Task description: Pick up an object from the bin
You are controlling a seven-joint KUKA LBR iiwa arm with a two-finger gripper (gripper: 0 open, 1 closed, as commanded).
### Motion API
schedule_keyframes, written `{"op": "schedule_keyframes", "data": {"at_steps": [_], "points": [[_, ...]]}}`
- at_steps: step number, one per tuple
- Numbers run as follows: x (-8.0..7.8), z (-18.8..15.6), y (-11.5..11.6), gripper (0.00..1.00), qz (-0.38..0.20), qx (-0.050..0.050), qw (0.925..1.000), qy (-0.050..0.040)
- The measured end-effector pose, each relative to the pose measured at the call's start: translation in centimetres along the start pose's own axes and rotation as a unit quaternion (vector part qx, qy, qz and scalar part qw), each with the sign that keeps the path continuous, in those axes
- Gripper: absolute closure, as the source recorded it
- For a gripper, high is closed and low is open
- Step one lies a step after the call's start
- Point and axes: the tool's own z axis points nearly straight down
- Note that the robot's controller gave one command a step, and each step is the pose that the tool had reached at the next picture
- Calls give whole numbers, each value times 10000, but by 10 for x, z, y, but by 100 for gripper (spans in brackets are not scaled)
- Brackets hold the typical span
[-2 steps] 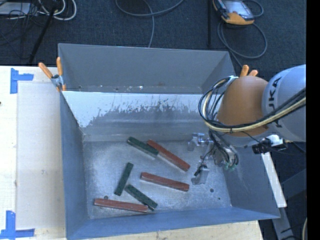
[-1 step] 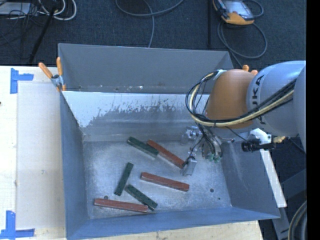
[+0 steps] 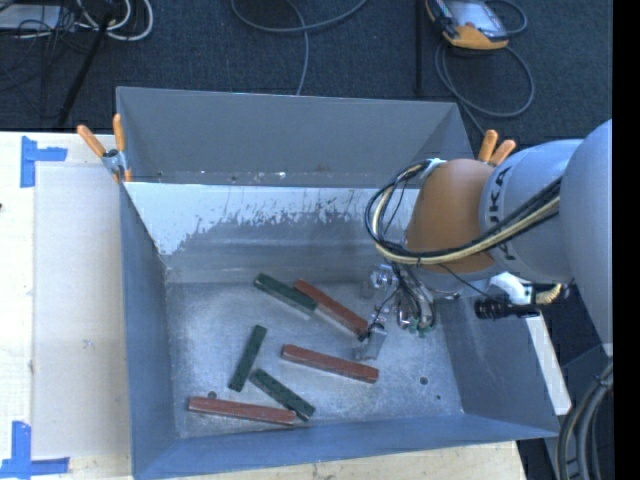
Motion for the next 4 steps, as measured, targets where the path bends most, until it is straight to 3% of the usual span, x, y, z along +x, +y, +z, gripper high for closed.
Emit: {"op": "schedule_keyframes", "data": {"at_steps": [1, 3, 4], "points": [[9, 4, -10, 100, 861, 8, 9963, 12], [10, 1, -10, 100, 859, 12, 9963, 24], [12, -18, -11, 100, 856, 22, 9963, 62]]}}
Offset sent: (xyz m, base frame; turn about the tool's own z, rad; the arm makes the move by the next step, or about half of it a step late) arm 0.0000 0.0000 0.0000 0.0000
